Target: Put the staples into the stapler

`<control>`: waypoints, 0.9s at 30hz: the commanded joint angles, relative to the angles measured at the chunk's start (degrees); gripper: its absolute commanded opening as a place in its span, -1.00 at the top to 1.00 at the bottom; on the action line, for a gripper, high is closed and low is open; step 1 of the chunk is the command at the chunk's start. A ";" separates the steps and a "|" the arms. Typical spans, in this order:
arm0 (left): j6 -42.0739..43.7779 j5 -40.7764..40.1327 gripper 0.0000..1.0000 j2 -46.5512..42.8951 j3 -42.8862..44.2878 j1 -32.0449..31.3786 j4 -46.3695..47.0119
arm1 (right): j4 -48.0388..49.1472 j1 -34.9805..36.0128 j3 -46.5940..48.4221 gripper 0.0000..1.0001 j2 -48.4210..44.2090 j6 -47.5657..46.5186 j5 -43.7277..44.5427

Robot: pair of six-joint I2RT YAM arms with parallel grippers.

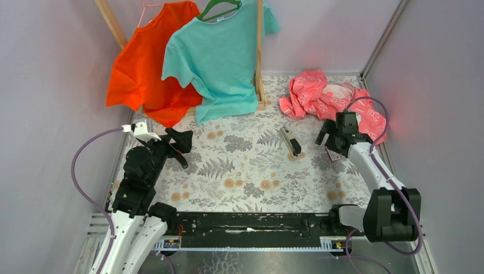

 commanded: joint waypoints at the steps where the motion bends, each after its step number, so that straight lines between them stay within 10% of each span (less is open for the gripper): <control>1: -0.17 0.98 -1.00 0.29 -0.74 -0.62 2.09 | 2.72 -3.12 2.58 -0.98 3.62 0.57 1.93; 27: -0.19 2.48 -1.00 -0.45 -1.25 -1.13 2.79 | 2.50 -9.89 5.36 -0.89 21.48 -2.27 -11.60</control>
